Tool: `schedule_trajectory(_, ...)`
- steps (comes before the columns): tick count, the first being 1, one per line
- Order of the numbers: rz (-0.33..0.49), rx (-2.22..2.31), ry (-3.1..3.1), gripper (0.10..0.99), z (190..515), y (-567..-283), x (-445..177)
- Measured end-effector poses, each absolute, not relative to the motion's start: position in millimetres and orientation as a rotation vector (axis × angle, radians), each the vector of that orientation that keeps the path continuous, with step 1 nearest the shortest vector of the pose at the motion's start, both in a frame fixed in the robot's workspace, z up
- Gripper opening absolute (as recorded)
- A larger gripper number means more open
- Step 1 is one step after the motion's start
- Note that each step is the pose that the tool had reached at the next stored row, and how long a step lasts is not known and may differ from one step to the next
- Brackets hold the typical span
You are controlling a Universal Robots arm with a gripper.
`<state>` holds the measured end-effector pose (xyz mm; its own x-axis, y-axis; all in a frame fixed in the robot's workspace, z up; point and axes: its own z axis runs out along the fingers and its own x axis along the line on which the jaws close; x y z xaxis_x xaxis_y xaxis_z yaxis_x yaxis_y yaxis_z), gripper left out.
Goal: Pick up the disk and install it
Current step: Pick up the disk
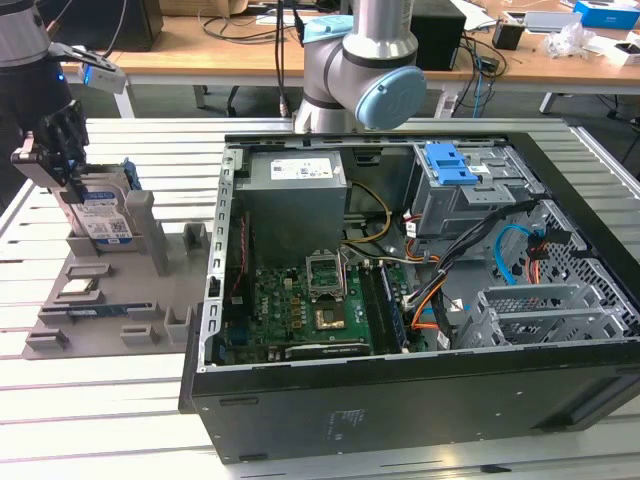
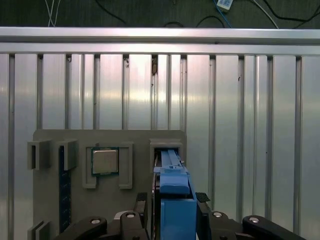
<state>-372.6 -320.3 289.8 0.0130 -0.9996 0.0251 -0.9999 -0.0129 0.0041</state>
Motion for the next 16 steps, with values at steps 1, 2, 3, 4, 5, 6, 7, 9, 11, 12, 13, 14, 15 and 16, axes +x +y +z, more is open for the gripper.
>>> schedule_trajectory(1,0.023,2.221,-2.193,0.482,289.7,-320.3,-372.6)
schedule_trajectory(2,0.023,2.221,-2.193,0.482,289.7,-320.3,-372.6)
schedule_trajectory(3,0.023,2.221,-2.193,0.482,289.6,-320.3,-372.6)
schedule_trajectory(4,0.023,2.221,-2.193,0.482,289.6,-320.3,-372.6)
schedule_trajectory(5,0.023,2.221,-2.193,0.467,289.5,-320.3,-372.6)
schedule_trajectory(6,0.023,2.221,-2.193,0.4,289.4,-320.3,-372.6)
schedule_trajectory(7,0.023,2.221,-2.193,0.365,289.4,-320.3,-372.6)
schedule_trajectory(9,0.023,2.221,-2.193,0.365,289.3,-320.3,-372.6)
schedule_trajectory(11,0.023,2.221,-2.193,0.365,289.1,-320.3,-372.6)
schedule_trajectory(12,0.023,2.221,-2.192,0.365,289.1,-320.3,-372.6)
schedule_trajectory(13,0.023,2.221,-2.193,0.365,289.0,-320.3,-372.6)
schedule_trajectory(14,0.023,2.221,-2.193,0.365,288.9,-320.3,-372.6)
schedule_trajectory(15,0.023,2.221,-2.192,0.365,288.9,-320.3,-372.6)
schedule_trajectory(16,0.023,2.221,-2.193,0.365,288.9,-320.3,-372.6)
